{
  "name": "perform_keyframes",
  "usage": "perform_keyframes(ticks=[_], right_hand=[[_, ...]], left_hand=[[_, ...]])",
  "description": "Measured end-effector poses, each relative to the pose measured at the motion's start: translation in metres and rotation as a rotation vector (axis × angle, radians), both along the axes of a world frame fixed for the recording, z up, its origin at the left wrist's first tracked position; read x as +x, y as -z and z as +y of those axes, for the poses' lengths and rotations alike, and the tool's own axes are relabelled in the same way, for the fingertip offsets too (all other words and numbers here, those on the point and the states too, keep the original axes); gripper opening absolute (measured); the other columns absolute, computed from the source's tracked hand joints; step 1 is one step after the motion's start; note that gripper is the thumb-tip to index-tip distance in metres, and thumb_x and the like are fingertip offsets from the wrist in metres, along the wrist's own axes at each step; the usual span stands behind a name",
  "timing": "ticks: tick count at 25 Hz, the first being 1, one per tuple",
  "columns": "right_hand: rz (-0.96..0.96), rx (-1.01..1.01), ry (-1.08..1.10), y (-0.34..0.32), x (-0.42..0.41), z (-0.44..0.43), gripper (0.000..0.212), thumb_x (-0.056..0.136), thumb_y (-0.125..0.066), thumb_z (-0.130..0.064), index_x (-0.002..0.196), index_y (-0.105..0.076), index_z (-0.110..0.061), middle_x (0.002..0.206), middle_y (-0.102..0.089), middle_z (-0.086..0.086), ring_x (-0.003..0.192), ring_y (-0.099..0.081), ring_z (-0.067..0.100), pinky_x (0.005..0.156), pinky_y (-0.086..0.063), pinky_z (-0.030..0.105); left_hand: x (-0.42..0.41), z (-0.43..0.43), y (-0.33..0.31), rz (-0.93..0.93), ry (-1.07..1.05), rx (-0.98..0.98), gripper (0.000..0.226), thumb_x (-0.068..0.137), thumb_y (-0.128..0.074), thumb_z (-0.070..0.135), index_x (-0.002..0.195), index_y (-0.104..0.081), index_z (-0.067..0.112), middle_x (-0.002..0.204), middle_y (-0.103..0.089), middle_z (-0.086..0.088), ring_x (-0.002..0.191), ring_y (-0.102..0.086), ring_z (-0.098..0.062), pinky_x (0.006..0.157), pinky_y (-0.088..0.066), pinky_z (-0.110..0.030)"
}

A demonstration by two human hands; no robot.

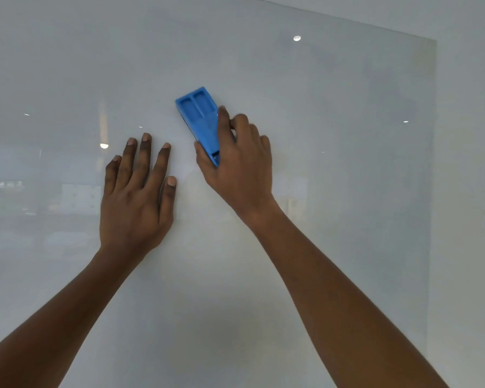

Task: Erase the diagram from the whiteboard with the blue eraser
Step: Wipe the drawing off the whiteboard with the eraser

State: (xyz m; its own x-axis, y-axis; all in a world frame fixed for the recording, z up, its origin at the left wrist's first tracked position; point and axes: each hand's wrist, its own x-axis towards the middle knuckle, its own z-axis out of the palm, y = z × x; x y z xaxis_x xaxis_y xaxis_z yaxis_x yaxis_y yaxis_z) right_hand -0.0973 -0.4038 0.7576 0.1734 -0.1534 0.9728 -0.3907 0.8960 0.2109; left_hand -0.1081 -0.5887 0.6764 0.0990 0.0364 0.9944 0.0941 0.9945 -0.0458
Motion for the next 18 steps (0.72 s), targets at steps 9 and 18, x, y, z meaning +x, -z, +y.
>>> perform_keyframes(ticks=[9,18], right_hand=[[-0.123,-0.627,-0.066,0.057,-0.016,0.115,0.065,0.098,-0.063,-0.044,0.141,-0.053,0.003,0.104,-0.058,0.022,0.081,-0.061,0.035,0.070,-0.056,0.054],[-0.211,-0.727,-0.102,0.074,-0.010,0.094,0.063,0.098,-0.062,-0.044,0.138,-0.051,0.003,0.105,-0.054,0.021,0.086,-0.060,0.038,0.073,-0.054,0.054]], left_hand=[[0.003,0.006,0.000,-0.011,0.004,0.016,0.059,0.117,-0.034,0.035,0.170,-0.039,0.011,0.179,-0.028,-0.018,0.168,-0.023,-0.037,0.135,-0.016,-0.051],[0.003,0.005,0.001,-0.019,-0.013,0.022,0.058,0.118,-0.035,0.035,0.171,-0.037,0.013,0.180,-0.026,-0.017,0.168,-0.022,-0.036,0.135,-0.015,-0.051]])
